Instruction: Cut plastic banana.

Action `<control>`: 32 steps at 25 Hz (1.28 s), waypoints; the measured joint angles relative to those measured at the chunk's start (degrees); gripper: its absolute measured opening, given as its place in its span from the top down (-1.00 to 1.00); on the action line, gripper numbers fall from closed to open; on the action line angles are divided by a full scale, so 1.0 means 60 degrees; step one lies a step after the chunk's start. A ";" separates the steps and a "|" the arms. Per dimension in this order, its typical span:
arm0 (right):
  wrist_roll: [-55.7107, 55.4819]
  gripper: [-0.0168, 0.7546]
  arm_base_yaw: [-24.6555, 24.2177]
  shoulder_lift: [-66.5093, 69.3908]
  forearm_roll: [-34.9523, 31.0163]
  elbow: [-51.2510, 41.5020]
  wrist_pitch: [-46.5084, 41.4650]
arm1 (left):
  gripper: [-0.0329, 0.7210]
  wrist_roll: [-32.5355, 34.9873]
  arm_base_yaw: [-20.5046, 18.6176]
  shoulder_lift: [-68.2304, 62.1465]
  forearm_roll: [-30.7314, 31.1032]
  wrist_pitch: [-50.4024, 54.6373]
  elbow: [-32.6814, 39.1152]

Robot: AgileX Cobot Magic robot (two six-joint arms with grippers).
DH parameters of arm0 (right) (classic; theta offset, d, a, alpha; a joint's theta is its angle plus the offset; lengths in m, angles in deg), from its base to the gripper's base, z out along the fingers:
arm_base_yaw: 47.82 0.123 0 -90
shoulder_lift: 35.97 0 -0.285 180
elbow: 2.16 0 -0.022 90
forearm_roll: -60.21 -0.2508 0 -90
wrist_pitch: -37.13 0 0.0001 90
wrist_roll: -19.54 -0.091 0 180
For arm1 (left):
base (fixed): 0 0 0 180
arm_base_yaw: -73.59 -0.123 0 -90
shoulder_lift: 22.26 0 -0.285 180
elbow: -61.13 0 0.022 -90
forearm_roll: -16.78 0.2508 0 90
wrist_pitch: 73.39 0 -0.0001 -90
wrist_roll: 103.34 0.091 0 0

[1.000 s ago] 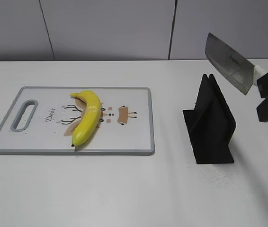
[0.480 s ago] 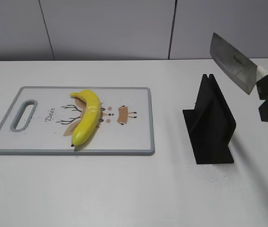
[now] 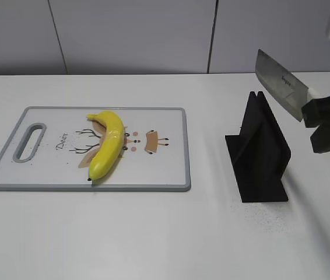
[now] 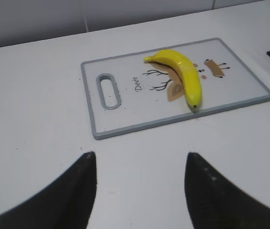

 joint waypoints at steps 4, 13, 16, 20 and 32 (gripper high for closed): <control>-0.0074 0.48 0.0000 0.0282 0.0089 -0.0002 0.0128 | -0.58 0.0000 -0.1086 0.0000 0.0000 0.0000 0.0000; -0.0427 0.48 0.0000 0.0757 0.0207 -0.0815 0.0900 | -0.49 0.0000 -0.2008 0.0009 0.0000 0.0000 0.0000; -0.0590 0.48 0.0009 0.0853 0.0187 -0.1308 0.1474 | -0.47 0.0000 -0.2008 0.0009 0.0000 0.0000 0.0000; -0.0745 0.48 0.0009 0.0863 0.0187 -0.1742 0.2314 | -0.47 0.0000 -0.2008 0.0009 0.0000 0.0000 0.0000; -0.1505 0.48 0.0009 0.1852 0.0500 -0.1770 0.3392 | -0.44 0.0000 -0.2008 0.0009 0.0000 0.0000 0.0000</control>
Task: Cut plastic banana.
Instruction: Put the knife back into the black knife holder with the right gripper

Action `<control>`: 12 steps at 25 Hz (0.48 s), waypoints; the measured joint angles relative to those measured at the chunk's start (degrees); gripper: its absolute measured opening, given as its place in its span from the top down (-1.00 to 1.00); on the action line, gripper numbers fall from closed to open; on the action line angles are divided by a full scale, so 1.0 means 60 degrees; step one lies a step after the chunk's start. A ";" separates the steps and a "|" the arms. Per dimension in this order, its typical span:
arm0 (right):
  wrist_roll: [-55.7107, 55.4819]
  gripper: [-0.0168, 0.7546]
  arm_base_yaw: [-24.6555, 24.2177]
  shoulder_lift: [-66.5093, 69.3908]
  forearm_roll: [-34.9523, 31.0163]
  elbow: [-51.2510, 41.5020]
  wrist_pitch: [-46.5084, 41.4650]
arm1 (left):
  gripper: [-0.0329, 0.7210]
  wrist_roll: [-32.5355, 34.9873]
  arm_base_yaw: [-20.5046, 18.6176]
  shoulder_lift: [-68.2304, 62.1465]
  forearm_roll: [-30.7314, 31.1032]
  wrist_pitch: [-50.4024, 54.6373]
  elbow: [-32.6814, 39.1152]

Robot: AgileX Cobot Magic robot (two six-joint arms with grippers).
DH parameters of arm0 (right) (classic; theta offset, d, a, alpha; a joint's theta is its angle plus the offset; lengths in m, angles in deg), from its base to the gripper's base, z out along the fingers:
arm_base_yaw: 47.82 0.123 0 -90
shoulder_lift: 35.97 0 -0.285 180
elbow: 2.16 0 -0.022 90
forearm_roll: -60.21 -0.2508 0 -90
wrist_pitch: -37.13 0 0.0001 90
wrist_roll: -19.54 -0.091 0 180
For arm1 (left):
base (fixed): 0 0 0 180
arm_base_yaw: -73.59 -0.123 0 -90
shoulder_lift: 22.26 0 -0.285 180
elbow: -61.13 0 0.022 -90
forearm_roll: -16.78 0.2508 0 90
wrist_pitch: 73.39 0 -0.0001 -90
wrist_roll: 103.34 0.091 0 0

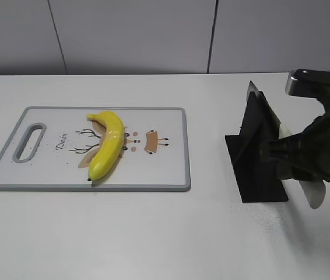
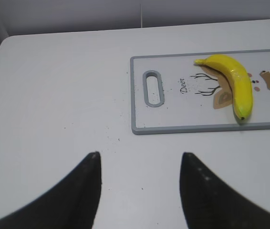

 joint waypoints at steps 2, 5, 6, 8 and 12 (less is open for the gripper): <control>-0.0007 0.48 0.0000 0.0138 0.0009 0.0000 0.0054 | -0.44 0.0000 0.0000 0.0000 0.0000 0.0000 0.0000; -0.0011 0.48 0.0000 0.0181 0.0020 0.0000 0.0100 | -0.44 0.0000 0.0000 0.0000 0.0000 0.0000 0.0000; -0.0011 0.48 0.0000 0.0181 0.0020 0.0000 0.0100 | -0.44 0.0000 0.0000 0.0000 0.0000 0.0000 0.0000; 0.0012 0.48 0.0000 0.0181 0.0020 0.0000 0.0100 | -0.44 0.0000 0.0000 0.0000 0.0000 0.0000 0.0000; 0.0181 0.29 0.0000 0.0181 0.0020 0.0000 0.0100 | -0.43 0.0000 0.0000 0.0000 0.0000 0.0000 0.0000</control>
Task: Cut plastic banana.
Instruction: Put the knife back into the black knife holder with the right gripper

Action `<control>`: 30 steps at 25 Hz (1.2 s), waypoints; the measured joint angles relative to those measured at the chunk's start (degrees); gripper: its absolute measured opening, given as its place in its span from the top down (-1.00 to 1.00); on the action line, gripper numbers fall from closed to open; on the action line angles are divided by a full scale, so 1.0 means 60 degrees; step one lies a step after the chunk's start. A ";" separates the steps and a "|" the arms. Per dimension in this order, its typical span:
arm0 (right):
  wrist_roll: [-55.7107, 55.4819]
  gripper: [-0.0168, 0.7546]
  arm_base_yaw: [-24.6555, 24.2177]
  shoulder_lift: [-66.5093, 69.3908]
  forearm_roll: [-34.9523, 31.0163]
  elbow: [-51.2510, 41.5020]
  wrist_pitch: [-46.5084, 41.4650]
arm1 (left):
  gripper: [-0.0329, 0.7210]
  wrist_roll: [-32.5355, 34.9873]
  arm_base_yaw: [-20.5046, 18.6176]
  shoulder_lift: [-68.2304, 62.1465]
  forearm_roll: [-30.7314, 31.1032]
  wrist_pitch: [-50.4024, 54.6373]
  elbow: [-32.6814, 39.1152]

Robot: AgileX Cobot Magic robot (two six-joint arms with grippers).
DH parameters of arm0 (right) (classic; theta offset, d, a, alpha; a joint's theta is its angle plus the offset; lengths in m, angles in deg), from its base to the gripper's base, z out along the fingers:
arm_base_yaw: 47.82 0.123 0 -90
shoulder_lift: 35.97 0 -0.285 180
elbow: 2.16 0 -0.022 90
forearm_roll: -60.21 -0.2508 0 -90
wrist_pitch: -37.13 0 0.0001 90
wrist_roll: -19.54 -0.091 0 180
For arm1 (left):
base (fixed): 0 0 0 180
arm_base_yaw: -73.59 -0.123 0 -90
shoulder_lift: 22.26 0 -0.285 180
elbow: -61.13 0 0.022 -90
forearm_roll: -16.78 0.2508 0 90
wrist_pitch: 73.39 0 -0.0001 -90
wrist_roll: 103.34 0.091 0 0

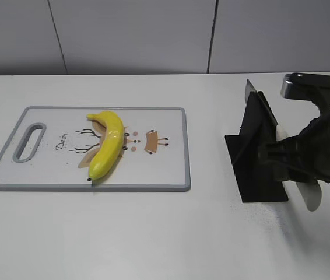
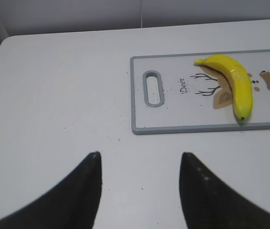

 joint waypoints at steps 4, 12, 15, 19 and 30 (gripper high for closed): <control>0.0114 -0.44 0.0000 -0.0128 0.0000 0.0009 -0.0009 | -0.40 0.0000 0.0000 0.0000 0.0000 0.0000 0.0000; 0.1092 -0.77 0.0000 -0.1697 -0.0099 0.0305 -0.0868 | -0.40 0.0000 -0.0010 0.0000 0.0000 0.0000 0.0000; 0.2188 -0.74 0.0000 -0.2564 -0.0616 0.0318 -0.1627 | -0.40 0.0000 -0.0010 0.0000 0.0000 0.0000 0.0000; 0.3741 -0.68 0.0000 -0.3699 -0.1186 0.0141 -0.2619 | -0.37 0.0000 -0.0010 0.0000 0.0000 0.0000 0.0000; 0.4817 -0.59 0.0000 -0.8107 -0.1186 -0.2467 -0.2996 | -0.25 0.0000 -0.0010 0.0000 0.0000 0.0000 0.0000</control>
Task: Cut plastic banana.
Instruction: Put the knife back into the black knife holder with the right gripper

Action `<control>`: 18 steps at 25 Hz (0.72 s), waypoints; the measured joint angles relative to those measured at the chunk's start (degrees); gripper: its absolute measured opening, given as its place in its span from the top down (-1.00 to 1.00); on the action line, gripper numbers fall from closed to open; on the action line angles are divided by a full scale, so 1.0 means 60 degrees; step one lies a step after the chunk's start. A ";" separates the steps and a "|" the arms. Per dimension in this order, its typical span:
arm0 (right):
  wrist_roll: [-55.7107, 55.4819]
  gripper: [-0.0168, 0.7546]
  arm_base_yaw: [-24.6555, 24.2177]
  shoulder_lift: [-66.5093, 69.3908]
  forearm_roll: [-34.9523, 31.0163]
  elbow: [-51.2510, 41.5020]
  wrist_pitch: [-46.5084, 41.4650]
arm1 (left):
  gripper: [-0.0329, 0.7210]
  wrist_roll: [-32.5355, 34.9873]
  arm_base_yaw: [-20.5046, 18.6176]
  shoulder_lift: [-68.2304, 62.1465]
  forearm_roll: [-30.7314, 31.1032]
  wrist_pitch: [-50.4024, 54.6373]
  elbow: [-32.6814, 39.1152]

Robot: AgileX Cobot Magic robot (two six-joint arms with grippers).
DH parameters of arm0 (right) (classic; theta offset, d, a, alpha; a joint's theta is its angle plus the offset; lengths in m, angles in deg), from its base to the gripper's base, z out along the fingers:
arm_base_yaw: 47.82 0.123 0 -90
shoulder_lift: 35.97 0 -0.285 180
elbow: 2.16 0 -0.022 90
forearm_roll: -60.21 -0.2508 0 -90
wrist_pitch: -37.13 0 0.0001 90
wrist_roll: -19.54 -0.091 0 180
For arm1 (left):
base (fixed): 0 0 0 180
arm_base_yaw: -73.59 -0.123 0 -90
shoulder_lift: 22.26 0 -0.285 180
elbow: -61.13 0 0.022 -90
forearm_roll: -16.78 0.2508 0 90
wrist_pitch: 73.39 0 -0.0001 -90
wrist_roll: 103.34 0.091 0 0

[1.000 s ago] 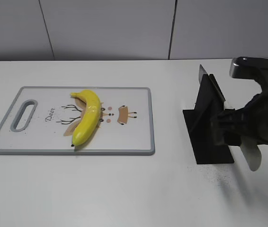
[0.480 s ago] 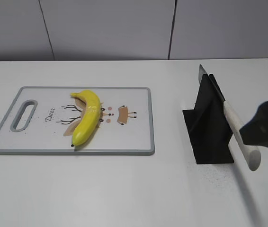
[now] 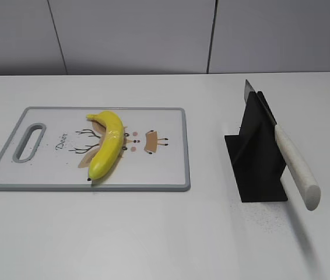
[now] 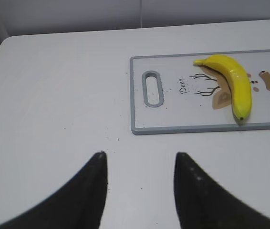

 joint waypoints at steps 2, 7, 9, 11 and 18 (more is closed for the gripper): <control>0.0011 -0.59 0.0000 -0.0846 0.0000 -0.0081 -0.0030 | -0.25 0.0000 0.0000 0.0000 0.0000 -0.0008 0.0000; 0.0181 -0.59 0.0000 -0.2525 0.0000 -0.0081 -0.0487 | -0.23 0.0000 0.0000 0.0000 0.0000 -0.0008 0.0000; 0.0302 -0.59 0.0000 -0.3057 0.0000 -0.0081 -0.0987 | -0.20 0.0000 0.0000 0.0000 0.0000 -0.0008 0.0000; 0.0400 -0.59 0.0000 -0.3617 0.0000 -0.0099 -0.1274 | -0.16 0.0000 0.0000 0.0000 0.0000 -0.0008 0.0000; 0.0483 -0.58 0.0000 -0.5230 0.0000 -0.0098 -0.1415 | -0.06 0.0000 0.0000 0.0000 0.0000 -0.0008 0.0000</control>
